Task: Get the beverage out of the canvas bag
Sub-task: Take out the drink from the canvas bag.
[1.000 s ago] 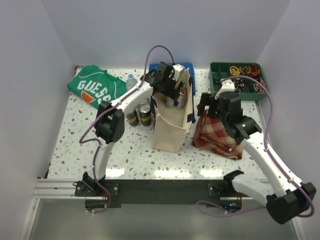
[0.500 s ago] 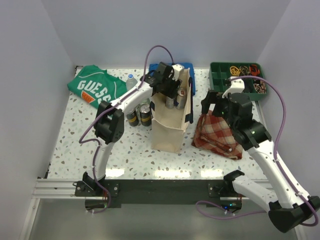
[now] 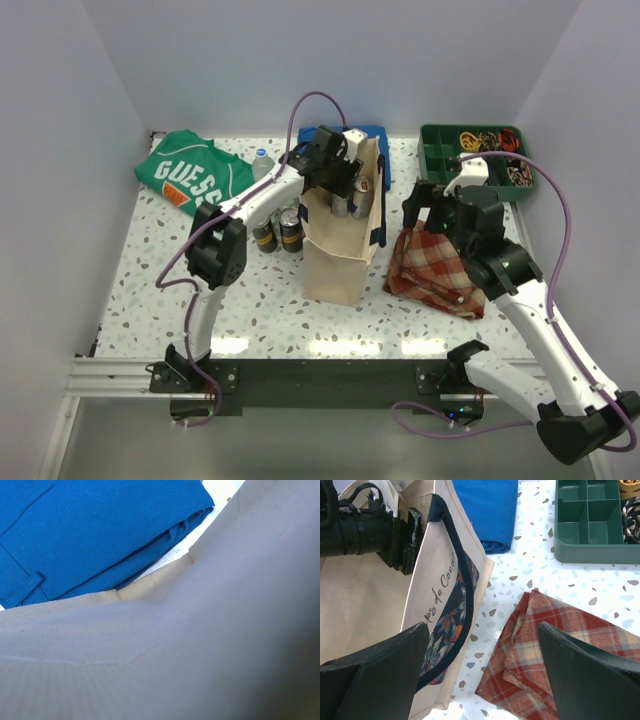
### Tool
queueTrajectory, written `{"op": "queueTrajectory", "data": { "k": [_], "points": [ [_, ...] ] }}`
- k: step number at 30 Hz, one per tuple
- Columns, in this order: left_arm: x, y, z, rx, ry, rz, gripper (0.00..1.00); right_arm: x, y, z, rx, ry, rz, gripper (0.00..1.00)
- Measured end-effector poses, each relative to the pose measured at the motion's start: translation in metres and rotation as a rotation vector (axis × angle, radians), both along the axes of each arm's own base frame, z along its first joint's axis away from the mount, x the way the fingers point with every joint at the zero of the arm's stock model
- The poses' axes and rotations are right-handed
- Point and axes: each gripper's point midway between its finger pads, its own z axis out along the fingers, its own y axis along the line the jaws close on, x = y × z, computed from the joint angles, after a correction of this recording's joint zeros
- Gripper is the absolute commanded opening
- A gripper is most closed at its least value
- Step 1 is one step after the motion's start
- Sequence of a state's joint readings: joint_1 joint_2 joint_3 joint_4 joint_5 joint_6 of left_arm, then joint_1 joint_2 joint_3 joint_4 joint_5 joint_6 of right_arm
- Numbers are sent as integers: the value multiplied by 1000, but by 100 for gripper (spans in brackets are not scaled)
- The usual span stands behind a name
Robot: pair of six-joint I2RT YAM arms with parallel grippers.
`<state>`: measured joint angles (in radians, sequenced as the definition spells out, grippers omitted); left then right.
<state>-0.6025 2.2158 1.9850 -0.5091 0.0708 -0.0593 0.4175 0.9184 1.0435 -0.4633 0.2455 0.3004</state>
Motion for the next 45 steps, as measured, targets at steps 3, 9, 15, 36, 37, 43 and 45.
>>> {"op": "queueTrajectory", "data": {
  "k": [3,9,15,36,37,43,45],
  "points": [
    [-1,0,0,5,-3,3,0,0,0,0,0,0,0,94],
    [-5,0,1,16,-12,8,0,0,0,0,0,0,0,94],
    [-8,0,5,23,-20,13,0,0,0,0,0,0,0,94],
    [-23,9,70,-11,-103,27,0,0,1,0,6,1,0,94],
    [-24,9,72,-12,-103,26,0,0,1,0,7,2,0,94],
    [-37,10,82,-16,-86,8,0,-1,3,0,19,5,6,94],
    [-43,11,86,-22,-76,0,0,-1,4,0,26,6,12,94]
  ]
}}
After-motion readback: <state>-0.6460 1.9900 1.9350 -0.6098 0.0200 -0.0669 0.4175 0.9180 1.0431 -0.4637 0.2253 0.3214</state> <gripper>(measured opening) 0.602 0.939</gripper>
